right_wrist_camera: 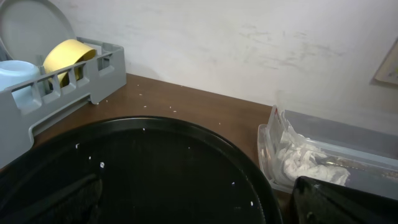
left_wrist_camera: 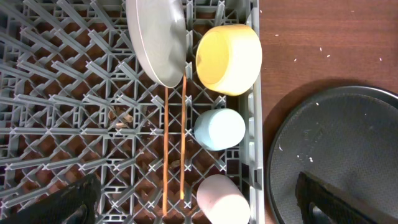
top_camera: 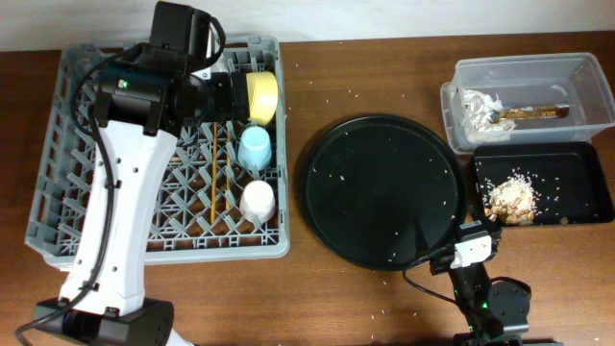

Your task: Sort waste into correct bins and load items into the dishwasher rack

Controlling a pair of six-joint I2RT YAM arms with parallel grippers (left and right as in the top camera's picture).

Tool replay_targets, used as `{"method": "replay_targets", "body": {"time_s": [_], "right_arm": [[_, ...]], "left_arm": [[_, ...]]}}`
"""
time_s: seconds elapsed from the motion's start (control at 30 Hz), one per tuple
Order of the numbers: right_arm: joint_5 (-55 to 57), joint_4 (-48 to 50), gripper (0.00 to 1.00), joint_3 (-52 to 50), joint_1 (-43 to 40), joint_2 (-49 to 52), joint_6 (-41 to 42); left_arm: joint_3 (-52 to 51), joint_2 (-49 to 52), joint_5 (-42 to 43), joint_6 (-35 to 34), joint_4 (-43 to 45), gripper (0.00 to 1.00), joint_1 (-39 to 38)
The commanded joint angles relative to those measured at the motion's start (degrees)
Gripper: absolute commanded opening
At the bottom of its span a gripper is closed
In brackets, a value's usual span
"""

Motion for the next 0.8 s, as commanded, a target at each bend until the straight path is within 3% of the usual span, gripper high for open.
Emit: {"method": "replay_targets", "body": {"time_s": [0.0, 0.07, 0.17, 0.23, 0.33, 0.37, 0.5, 0.63, 0.77], "right_arm": [[-0.33, 0.17, 0.98, -0.59, -0.22, -0.7, 0.61], [-0.33, 0.17, 0.98, -0.59, -0.22, -0.7, 0.61], [-0.33, 0.17, 0.98, -0.59, -0.22, -0.7, 0.61], [-0.33, 0.17, 0.98, -0.59, -0.22, -0.7, 0.61], [-0.33, 0.17, 0.99, -0.59, -0.22, -0.7, 0.61], [-0.33, 0.17, 0.98, -0.59, -0.22, -0.7, 0.61], [-0.33, 0.17, 0.98, -0.59, -0.22, -0.7, 0.61], [-0.33, 0.17, 0.99, -0.59, -0.22, -0.7, 0.61], [-0.33, 0.17, 0.99, -0.59, -0.22, -0.7, 0.61]], "left_arm": [[-0.81, -1.53, -1.18, 0.33, 2.1, 0.99, 0.07], [-10.73, -6.62, -1.55, 0.66, 15.08, 0.99, 0.09], [-44.92, -23.96, -1.77, 0.74, 41.0, 0.99, 1.33], [-64.24, -35.21, -0.98, 0.72, 52.39, 0.99, 4.74], [-96.19, -58.31, 2.6, 0.74, 77.72, 0.99, 9.84], [-103.54, -66.93, 2.54, 0.76, 81.05, 0.99, 10.38], [-117.57, -93.57, -0.48, 0.79, 75.67, 0.99, 14.88], [-118.29, -98.75, 1.6, 8.66, 71.54, 0.99, 16.0], [-118.25, -99.76, 2.8, 8.61, 71.56, 0.99, 15.91]]}}
